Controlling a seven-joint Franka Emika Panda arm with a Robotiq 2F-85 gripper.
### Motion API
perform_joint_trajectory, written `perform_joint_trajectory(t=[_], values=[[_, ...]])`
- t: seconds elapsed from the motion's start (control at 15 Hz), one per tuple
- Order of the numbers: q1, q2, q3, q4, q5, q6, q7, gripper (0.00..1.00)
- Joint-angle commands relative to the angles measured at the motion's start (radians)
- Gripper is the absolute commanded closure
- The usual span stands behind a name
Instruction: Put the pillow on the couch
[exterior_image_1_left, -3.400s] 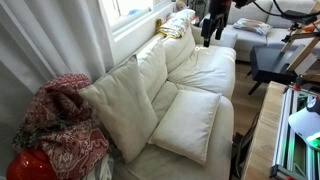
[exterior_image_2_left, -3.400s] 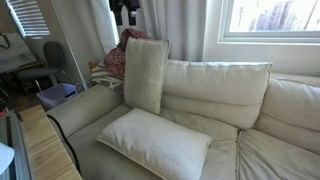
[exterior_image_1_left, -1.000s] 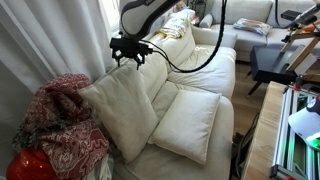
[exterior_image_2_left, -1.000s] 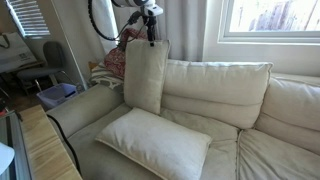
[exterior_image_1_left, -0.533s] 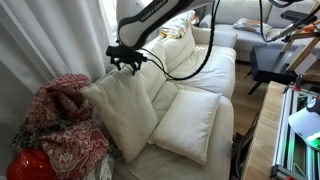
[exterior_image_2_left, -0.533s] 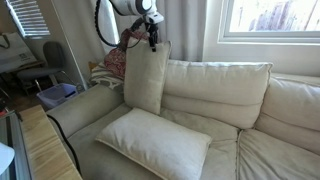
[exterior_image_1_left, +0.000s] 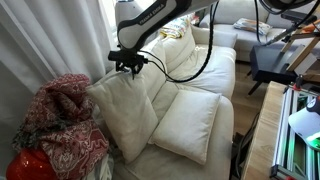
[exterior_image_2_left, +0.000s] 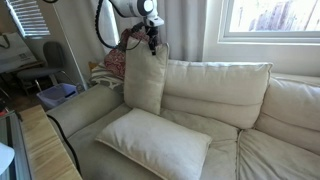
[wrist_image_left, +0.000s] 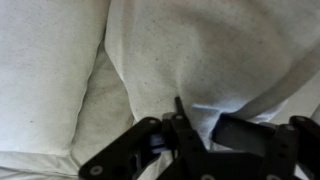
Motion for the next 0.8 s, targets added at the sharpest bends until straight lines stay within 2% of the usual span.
perform_joint_trajectory(t=[0.0,0.07,0.13,0.27,0.47,0.73], values=[[-0.007,-0.001,0.011,-0.007,-0.021,-0.075,-0.017,1.0],[-0.006,-0.008,0.011,-0.011,-0.023,-0.068,-0.016,0.62],[-0.01,-0.015,0.02,-0.014,-0.02,-0.054,-0.033,0.66],[0.001,-0.031,0.009,-0.023,-0.033,-0.023,-0.027,0.6],[0.006,-0.062,0.003,-0.034,-0.046,-0.001,-0.026,0.38],[0.003,-0.111,0.0,-0.05,-0.058,-0.033,-0.023,0.07]])
